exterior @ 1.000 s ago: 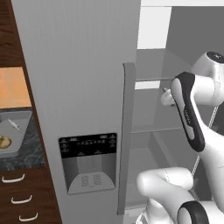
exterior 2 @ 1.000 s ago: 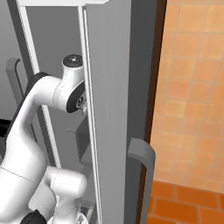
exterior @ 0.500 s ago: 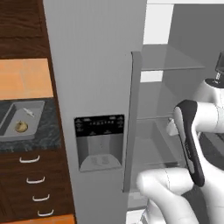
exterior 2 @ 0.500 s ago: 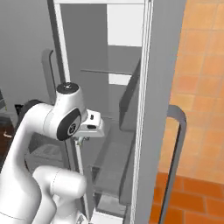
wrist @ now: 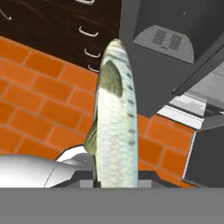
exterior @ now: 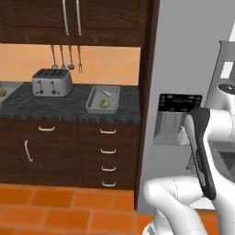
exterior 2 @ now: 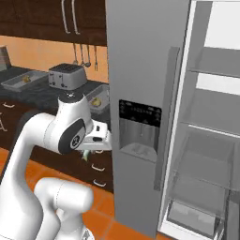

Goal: Place one onion and one fish in each tupperware on the nearby counter, to pack two identical lunches.

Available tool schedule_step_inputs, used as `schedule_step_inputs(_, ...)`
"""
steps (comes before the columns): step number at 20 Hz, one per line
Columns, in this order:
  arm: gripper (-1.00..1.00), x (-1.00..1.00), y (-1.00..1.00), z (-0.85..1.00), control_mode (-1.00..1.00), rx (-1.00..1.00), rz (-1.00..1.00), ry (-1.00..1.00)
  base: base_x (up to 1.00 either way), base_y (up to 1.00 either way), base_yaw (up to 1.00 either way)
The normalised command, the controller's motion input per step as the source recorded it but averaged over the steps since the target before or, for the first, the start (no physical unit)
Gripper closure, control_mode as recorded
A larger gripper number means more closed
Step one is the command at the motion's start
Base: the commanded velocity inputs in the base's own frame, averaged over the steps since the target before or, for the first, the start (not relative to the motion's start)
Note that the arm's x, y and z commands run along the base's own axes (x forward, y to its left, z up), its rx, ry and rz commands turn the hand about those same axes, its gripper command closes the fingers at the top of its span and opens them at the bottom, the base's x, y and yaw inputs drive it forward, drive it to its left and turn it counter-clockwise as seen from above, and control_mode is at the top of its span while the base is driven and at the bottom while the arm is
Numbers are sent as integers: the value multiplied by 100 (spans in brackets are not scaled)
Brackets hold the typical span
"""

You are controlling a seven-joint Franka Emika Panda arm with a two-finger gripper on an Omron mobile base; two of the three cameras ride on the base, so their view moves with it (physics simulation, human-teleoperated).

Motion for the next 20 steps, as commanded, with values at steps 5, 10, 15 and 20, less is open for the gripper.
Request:
schedule_step_inputs(5,100,0,0,0,100,0,0,0,46,100,26)
schedule_step_inputs(10,100,0,0,0,100,0,0,0,94,100,7)
schedule_step_inputs(15,100,0,0,0,100,0,0,0,100,100,-2)
schedule_step_inputs(20,100,0,0,0,100,0,0,0,100,100,-19)
